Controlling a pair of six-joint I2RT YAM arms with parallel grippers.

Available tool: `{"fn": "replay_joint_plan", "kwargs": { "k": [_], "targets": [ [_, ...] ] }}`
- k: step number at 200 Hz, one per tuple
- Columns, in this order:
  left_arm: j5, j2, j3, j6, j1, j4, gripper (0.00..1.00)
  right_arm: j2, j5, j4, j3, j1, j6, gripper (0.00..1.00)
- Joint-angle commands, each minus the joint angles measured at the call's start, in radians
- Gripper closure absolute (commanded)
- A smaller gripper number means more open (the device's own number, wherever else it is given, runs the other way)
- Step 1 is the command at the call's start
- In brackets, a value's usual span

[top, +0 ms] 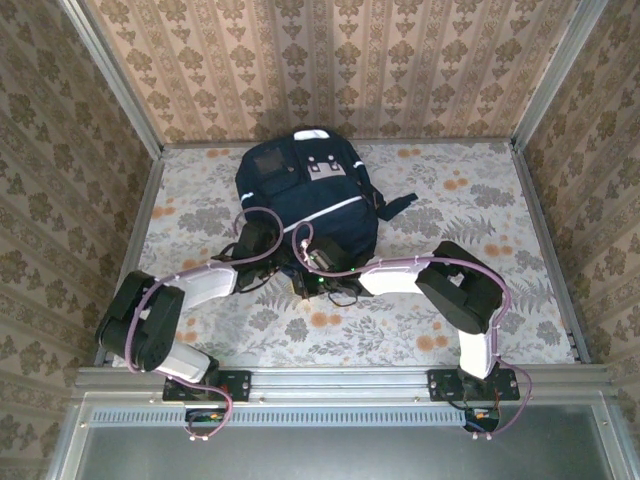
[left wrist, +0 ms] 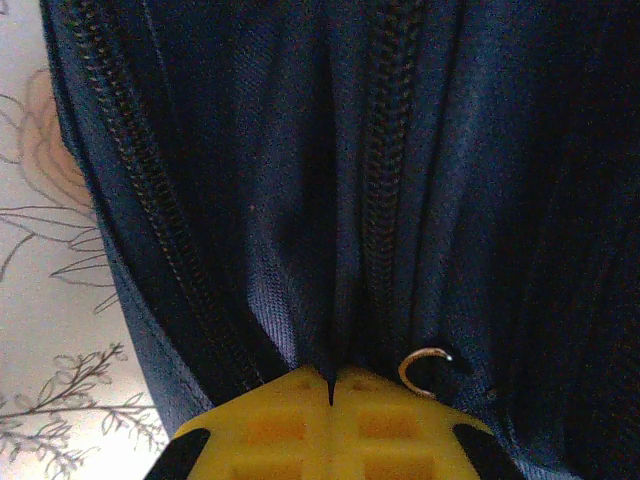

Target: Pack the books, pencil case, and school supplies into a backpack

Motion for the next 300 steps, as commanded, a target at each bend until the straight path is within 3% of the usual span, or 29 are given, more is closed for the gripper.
{"fn": "replay_joint_plan", "kwargs": {
  "k": [1,72,145,222,269,300],
  "targets": [
    [-0.034,0.044,0.02,0.005,0.044,0.029,1.0,-0.067,0.031,-0.129,-0.056,-0.014,-0.063,1.0],
    [0.027,0.011,-0.001,0.058,0.157,0.015,1.0,-0.206,0.073,-0.221,-0.151,-0.036,-0.163,1.0],
    [-0.033,-0.111,0.023,0.103,0.186,-0.129,1.0,-0.316,0.109,-0.347,-0.193,-0.09,-0.256,1.0],
    [-0.139,-0.232,0.141,0.179,0.26,-0.397,1.0,-0.345,0.137,-0.267,-0.246,-0.207,-0.261,1.0],
    [-0.103,-0.162,0.288,0.241,0.328,-0.496,1.0,-0.338,0.121,-0.129,-0.247,-0.269,-0.276,1.0],
    [0.006,-0.047,0.415,0.262,0.447,-0.555,1.0,-0.278,0.14,-0.133,-0.178,-0.273,-0.313,1.0]
  ]
}}
